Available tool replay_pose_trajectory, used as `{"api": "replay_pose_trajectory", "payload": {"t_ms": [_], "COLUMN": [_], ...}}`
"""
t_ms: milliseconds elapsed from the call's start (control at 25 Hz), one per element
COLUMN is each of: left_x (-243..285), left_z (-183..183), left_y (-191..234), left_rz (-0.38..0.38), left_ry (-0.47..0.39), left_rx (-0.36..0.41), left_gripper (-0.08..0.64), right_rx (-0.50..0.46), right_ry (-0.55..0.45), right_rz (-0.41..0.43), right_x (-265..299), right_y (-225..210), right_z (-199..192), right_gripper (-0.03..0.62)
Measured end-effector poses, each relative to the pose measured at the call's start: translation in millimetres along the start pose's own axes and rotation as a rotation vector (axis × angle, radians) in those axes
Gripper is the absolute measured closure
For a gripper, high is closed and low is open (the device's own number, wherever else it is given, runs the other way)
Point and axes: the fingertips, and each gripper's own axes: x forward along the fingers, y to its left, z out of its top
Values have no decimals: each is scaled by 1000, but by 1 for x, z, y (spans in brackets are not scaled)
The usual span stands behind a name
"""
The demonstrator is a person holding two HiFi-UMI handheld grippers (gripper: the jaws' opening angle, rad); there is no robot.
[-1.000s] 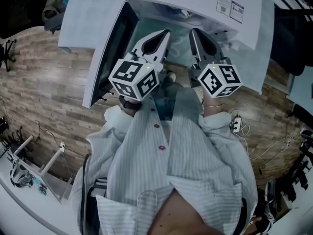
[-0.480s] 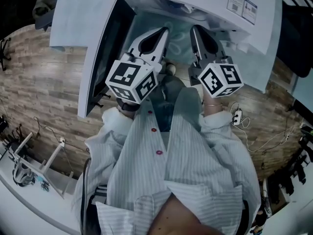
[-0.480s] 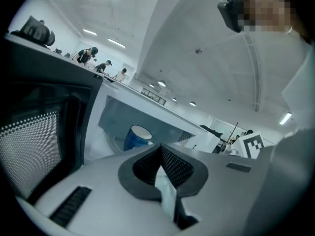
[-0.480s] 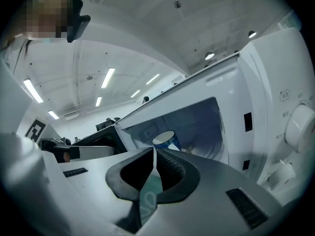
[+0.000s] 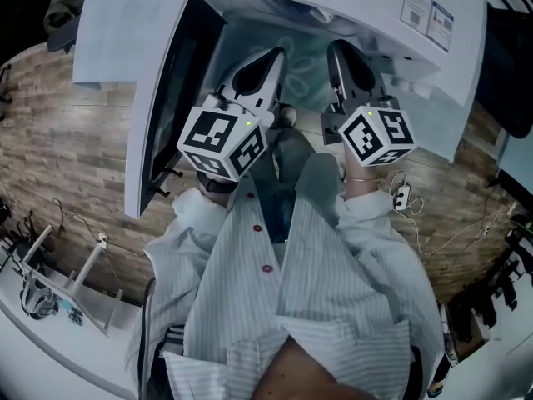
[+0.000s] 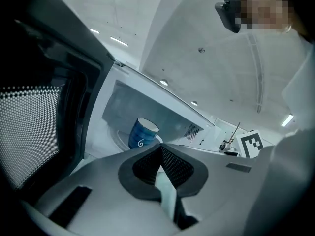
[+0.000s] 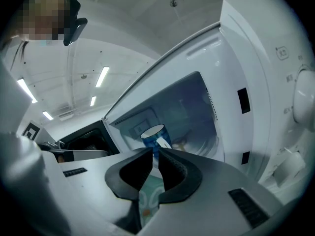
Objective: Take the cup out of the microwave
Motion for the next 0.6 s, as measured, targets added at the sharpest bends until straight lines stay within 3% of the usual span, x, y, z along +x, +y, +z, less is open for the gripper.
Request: {"api": "replay_pose_trajectory", "payload": {"t_ms": [160,320,600], "left_x": [7,11,16], "left_z": [-6,-9,-15], "left_y": [5,13,27], "left_rz": [3,19,44], "left_ry": [6,1,3], "left_rx": [-13,-34,-58], "left_gripper": [552,552,552], "right_rx": [0,11,8], "right_ry": [3,10,4], "right_rz": [-5,5,29], "right_x": [5,13,33], "right_y": [-8,-12,-15], "right_z": [-3,-8,-11], "right_gripper": [542,476,426]}}
